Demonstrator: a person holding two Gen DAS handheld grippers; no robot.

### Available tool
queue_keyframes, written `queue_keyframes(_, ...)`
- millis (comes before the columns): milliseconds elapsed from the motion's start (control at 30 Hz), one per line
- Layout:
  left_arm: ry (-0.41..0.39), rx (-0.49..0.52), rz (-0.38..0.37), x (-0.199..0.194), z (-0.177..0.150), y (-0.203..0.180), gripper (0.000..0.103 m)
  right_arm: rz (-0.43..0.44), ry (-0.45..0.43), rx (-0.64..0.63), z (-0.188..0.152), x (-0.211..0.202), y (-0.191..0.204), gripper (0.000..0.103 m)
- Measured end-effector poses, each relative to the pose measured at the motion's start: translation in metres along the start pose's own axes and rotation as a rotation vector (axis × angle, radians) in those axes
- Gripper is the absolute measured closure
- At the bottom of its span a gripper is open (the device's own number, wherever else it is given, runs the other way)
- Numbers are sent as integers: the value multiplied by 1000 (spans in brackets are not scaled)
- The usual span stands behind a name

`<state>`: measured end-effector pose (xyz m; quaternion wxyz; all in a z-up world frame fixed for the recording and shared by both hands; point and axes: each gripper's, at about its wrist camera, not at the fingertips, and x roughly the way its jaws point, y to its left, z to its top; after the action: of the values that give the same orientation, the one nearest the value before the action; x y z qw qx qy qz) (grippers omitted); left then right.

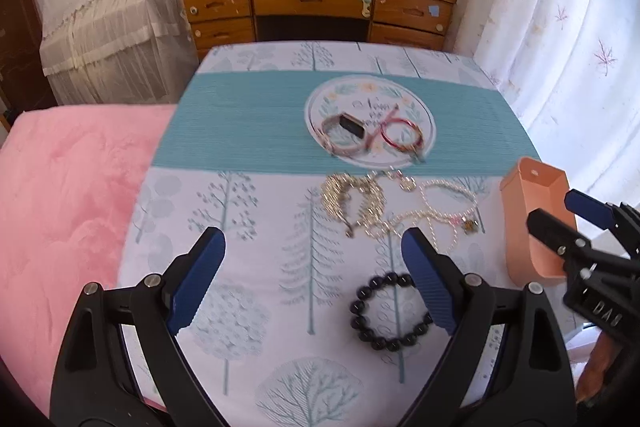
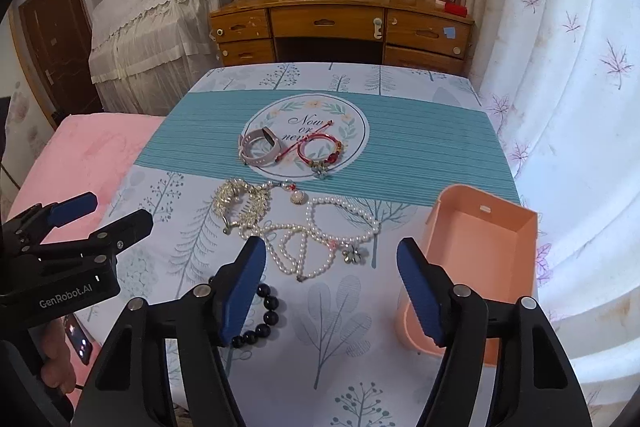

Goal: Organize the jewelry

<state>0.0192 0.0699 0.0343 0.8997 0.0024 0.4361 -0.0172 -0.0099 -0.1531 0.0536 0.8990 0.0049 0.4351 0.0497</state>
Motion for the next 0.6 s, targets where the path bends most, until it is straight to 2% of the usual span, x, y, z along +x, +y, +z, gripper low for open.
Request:
queue_keyframes(67,-11,15,9,0,6,3,14,5,-7,-1,9,0,-2,35)
queue_keyframes(333,28,68,-7,21,29,13,14,21,10,0,47,12,-8,37)
queue_keyframes(600,113,133,-34,82,40,11,14,59,102,53,94,59,-22,43)
